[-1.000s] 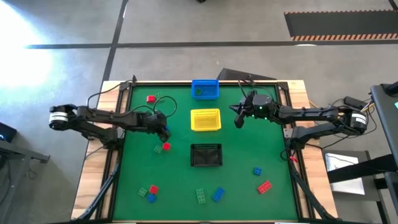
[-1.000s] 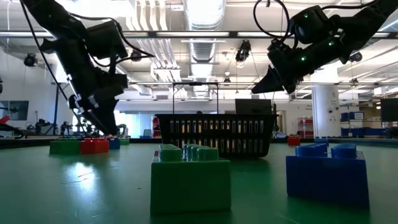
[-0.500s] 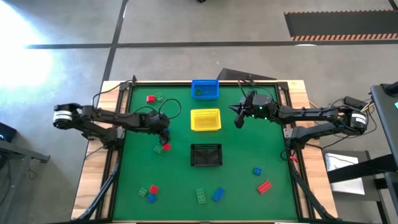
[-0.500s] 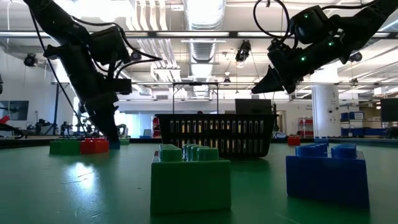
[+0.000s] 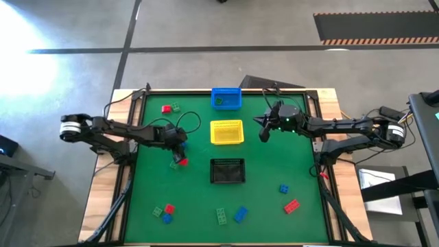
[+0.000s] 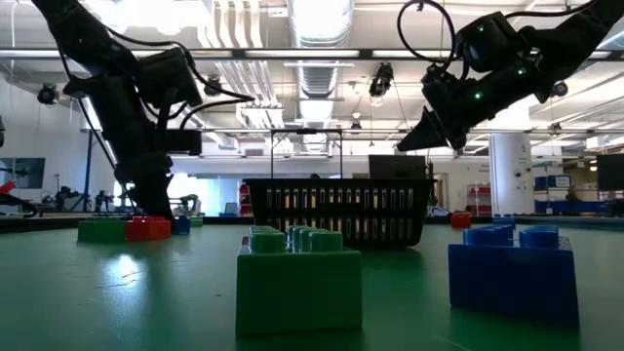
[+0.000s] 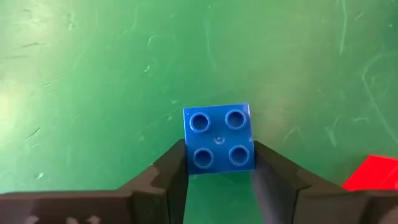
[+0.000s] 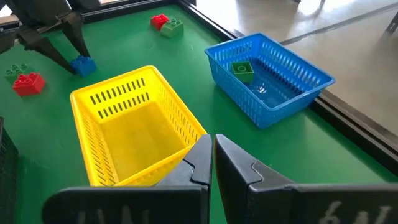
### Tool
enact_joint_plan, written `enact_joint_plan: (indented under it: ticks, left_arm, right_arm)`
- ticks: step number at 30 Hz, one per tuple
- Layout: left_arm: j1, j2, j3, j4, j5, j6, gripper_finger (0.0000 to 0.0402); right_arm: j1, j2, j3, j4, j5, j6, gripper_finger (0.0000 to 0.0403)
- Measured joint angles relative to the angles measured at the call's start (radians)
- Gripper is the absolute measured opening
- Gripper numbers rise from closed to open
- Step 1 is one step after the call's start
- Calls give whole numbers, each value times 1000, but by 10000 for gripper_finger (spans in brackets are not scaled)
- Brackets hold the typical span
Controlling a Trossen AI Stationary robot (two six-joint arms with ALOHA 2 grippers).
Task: Sort & place blocks by color
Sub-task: Put the blue game piece into the black bin
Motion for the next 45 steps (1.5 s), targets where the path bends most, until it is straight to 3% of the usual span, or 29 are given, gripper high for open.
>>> enact_joint_plan:
  ticks: [4, 8, 16, 21, 28, 37, 45]
  left_arm:
    - [0, -57, 34, 13, -1, 15, 123]
    - [-21, -107, 80, 30, 77, 13, 123]
    - [-168, -86, 201, 131, 117, 13, 123]
    - [-272, 33, 292, 174, 116, 11, 123]
    - [-351, 305, 502, 184, 117, -13, 123]
    - [-340, 586, 762, 26, 122, 20, 123]
    - [-309, 668, 806, -12, 101, 20, 123]
  right_arm:
    - [0, 0, -1, 0, 0, 0, 9]
    - [0, 0, -3, 0, 0, 0, 9]
    - [0, 0, -4, 0, 0, 10, 9]
    - [4, 0, -4, 1, 0, 11, 9]
    - [4, 0, -8, 0, 0, 12, 9]
    - [4, 0, -15, 1, 0, 11, 9]
    - [4, 0, -18, 0, 0, 9, 9]
